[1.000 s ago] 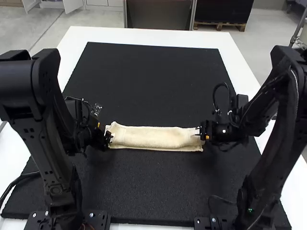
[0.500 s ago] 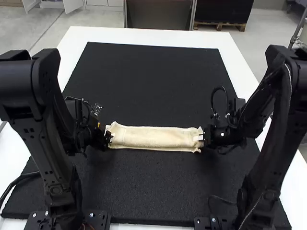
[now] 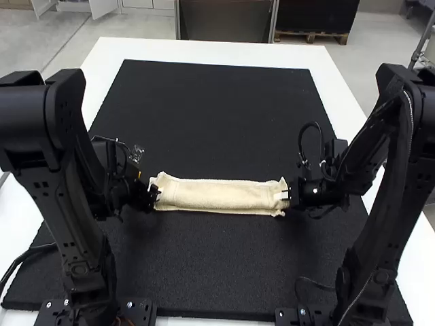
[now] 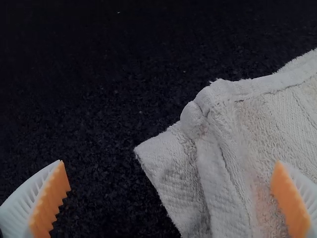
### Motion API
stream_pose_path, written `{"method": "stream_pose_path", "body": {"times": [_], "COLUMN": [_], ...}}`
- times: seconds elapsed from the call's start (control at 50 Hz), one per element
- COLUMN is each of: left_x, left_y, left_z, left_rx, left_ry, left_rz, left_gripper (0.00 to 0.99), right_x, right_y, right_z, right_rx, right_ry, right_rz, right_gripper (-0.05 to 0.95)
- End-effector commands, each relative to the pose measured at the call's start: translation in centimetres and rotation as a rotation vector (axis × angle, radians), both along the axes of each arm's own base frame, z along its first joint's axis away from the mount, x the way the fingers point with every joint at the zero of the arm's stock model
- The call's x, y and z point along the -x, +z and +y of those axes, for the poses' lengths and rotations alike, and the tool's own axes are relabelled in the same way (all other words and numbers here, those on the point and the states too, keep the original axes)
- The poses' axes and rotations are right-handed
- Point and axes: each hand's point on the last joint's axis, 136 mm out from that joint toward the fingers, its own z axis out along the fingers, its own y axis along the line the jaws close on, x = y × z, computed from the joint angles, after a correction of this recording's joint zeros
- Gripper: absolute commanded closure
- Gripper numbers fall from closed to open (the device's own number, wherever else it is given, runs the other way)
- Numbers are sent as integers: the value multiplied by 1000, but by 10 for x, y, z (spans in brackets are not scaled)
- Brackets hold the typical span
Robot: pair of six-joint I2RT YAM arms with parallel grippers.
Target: Fold the towel.
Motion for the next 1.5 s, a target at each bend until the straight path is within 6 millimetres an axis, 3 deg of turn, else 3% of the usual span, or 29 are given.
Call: {"method": "stream_pose_path", "body": {"times": [0.0, 0.4, 1.02, 1.48], "left_x": [2, -1, -1, -5], "left_y": [2, 9, 13, 34], "left_z": [-1, 18, 17, 16], "left_rx": [28, 38, 55, 85], "left_ry": [0, 52, 41, 53], "left_rz": [-5, -43, -58, -122], "left_gripper": [36, 36, 36, 36], "right_x": [-5, -9, -11, 1], "right_y": [10, 28, 74, 101], "right_z": [3, 6, 27, 88], "right_rx": [-38, -102, -188, -225], "right_ry": [24, 58, 152, 308], "right_rz": [-31, -75, -176, -188], "right_gripper": [920, 920, 920, 920]}}
